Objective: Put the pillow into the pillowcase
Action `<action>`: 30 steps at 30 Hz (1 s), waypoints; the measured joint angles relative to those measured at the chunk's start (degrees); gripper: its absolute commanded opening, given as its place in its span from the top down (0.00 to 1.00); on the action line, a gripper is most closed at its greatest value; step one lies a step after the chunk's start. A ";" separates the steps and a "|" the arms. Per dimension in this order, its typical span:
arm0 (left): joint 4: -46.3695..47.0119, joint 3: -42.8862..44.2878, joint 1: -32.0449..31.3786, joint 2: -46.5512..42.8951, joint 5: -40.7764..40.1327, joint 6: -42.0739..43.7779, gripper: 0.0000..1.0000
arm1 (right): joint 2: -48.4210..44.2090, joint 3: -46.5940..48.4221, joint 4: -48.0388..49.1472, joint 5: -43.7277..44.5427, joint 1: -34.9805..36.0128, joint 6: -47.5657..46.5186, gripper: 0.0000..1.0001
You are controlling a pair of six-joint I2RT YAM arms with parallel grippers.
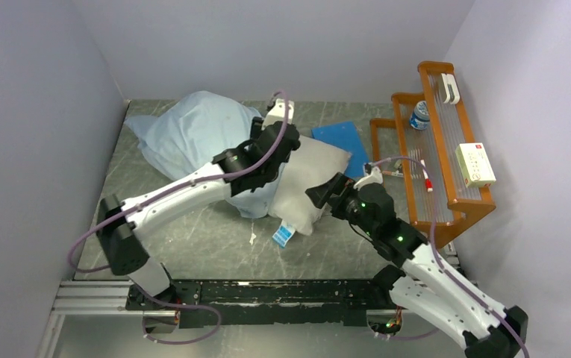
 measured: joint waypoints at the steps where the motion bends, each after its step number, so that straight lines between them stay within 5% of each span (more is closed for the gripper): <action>1: 0.37 1.42 0.63 1.81 1.01 0.57 0.39 | -1.49 0.37 -0.81 0.63 0.00 0.13 0.00; 6: 0.48 9.88 4.20 12.04 7.23 2.19 0.36 | -6.21 0.98 -0.96 4.04 -0.09 -0.28 0.00; 15: -0.96 25.92 9.29 30.05 12.96 5.18 0.34 | 5.97 0.96 3.30 4.44 -0.13 -4.20 0.00; 24: -1.44 27.85 11.47 37.86 13.46 8.50 0.35 | 7.85 -0.09 7.85 3.87 -3.65 -5.51 0.00; 26: -1.27 27.85 11.58 38.14 13.44 9.44 0.52 | 8.17 -1.11 8.76 3.02 -5.03 -5.49 0.00; 29: -1.05 28.37 11.58 38.23 12.85 10.75 0.92 | 8.33 -2.38 9.70 1.79 -6.25 -5.33 0.00; 30: -1.01 28.61 11.58 38.27 12.50 11.47 0.95 | 8.61 -2.62 10.08 1.40 -6.58 -5.20 0.00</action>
